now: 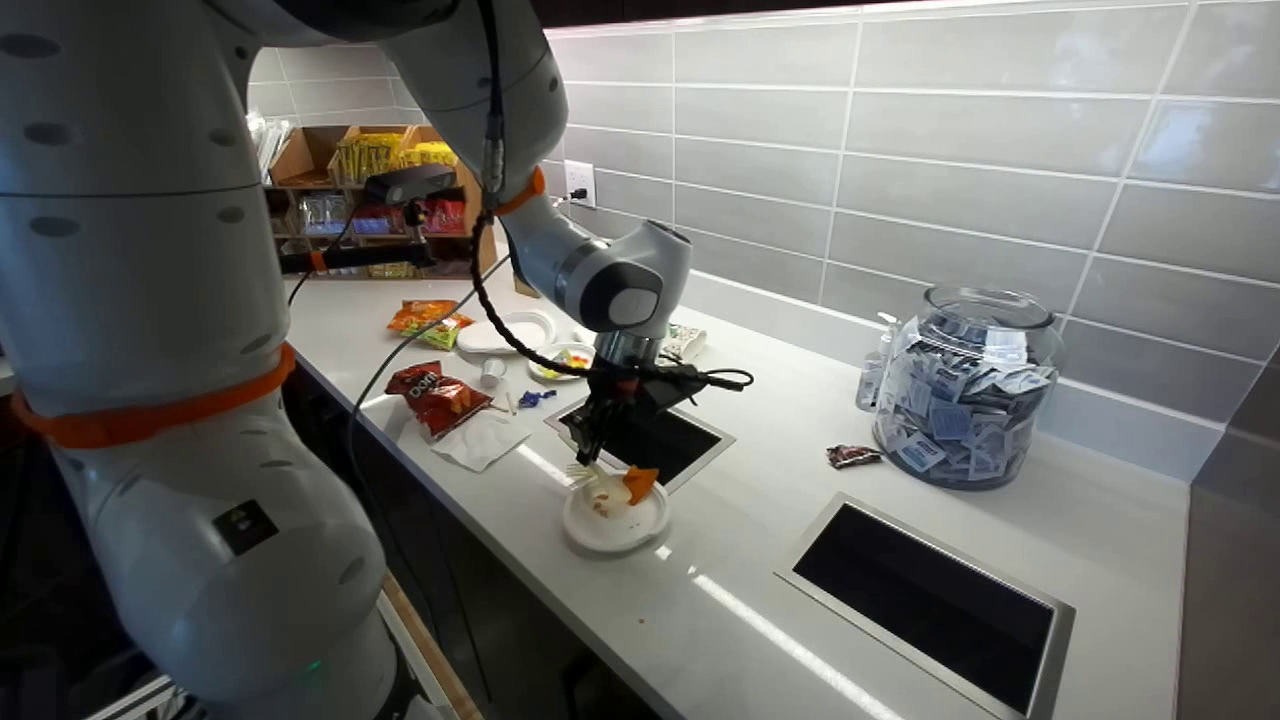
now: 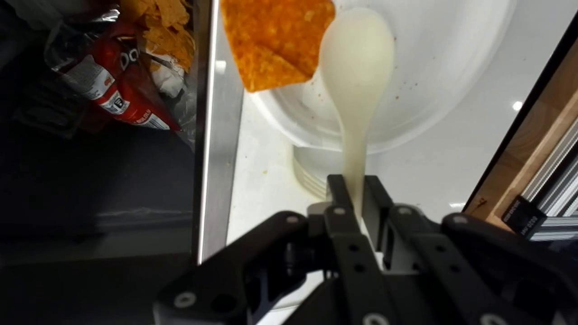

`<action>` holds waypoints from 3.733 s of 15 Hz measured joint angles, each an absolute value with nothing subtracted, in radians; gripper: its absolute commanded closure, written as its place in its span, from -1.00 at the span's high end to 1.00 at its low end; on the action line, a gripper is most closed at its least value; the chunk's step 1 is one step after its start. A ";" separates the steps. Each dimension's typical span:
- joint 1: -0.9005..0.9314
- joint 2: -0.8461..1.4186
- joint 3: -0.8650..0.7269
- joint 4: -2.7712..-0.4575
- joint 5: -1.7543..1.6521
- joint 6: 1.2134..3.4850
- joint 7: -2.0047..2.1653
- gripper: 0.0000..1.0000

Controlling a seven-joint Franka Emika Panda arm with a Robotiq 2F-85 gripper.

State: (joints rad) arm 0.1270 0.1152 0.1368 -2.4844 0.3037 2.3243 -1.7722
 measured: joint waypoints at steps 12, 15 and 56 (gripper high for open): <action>0.126 0.115 0.148 -2.486 0.266 2.277 -1.772 -0.93; 0.120 0.118 0.147 -2.486 0.249 2.263 -1.772 -0.93; 0.101 0.190 0.165 -2.384 0.175 2.257 -1.872 -0.93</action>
